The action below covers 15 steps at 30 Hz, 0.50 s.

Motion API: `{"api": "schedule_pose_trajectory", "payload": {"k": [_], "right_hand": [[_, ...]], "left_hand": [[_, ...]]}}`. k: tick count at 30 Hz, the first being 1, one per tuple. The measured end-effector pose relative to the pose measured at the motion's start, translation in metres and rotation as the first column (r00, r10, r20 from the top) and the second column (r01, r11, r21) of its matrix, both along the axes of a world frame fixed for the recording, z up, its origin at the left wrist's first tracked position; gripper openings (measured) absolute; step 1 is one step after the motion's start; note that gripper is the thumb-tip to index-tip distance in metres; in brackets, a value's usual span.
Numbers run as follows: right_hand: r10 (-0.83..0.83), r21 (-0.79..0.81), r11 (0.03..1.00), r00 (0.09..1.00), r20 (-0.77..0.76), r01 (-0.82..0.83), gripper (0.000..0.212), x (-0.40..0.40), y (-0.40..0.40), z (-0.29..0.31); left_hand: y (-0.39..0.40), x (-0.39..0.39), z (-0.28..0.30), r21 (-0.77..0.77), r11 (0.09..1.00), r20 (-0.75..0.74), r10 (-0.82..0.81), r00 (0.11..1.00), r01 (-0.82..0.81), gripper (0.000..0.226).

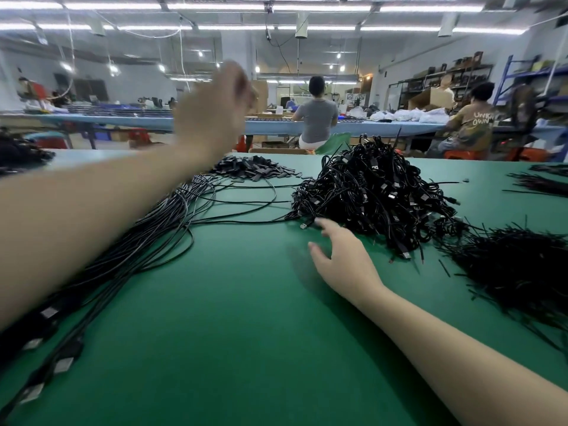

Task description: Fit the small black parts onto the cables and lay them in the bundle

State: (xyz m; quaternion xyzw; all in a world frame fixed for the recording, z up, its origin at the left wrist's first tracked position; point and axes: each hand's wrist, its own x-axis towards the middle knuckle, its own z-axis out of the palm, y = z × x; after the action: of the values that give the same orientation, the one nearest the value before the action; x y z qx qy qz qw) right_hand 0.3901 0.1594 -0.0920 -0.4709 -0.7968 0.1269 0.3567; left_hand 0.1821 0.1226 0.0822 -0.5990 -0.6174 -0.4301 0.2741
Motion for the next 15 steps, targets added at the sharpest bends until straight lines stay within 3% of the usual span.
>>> {"api": "schedule_pose_trajectory", "payload": {"k": [2, 4, 7, 10, 13, 15], "right_hand": [[-0.018, 0.079, 0.996, 0.963, -0.267, 0.041, 0.059, 0.003, -0.001, 0.003], [0.007, 0.148, 0.987, 0.895, -0.445, 0.066, 0.056, 0.008, -0.001, 0.006], [0.046, 0.163, 0.984, 0.798, -0.601, 0.066, 0.023, 0.017, 0.005, 0.012], [-0.118, 0.002, 0.984, 0.660, -0.742, 0.179, 0.028, 0.023, 0.017, 0.016], [-0.305, -0.189, 0.942, 0.470, -0.828, 0.278, 0.028, 0.033, 0.032, 0.016], [-0.415, -0.309, 0.899, 0.375, -0.829, 0.312, 0.029, 0.039, 0.039, 0.015]], "left_hand": [[0.004, 0.055, -0.040, -0.129, 0.963, -0.061, -0.248, 0.967, 0.239, 0.018], [0.014, 0.095, -0.078, -0.176, 0.886, -0.013, -0.437, 0.899, 0.428, 0.014], [0.026, 0.121, -0.119, -0.154, 0.774, 0.171, -0.591, 0.788, 0.614, 0.007], [0.036, 0.113, -0.142, -0.148, 0.718, 0.360, -0.601, 0.713, 0.680, 0.006], [0.043, 0.075, -0.153, -0.349, 0.608, 0.502, -0.521, 0.690, 0.713, 0.008], [0.043, 0.047, -0.152, -0.376, 0.552, 0.618, -0.449, 0.645, 0.744, 0.006]]}}
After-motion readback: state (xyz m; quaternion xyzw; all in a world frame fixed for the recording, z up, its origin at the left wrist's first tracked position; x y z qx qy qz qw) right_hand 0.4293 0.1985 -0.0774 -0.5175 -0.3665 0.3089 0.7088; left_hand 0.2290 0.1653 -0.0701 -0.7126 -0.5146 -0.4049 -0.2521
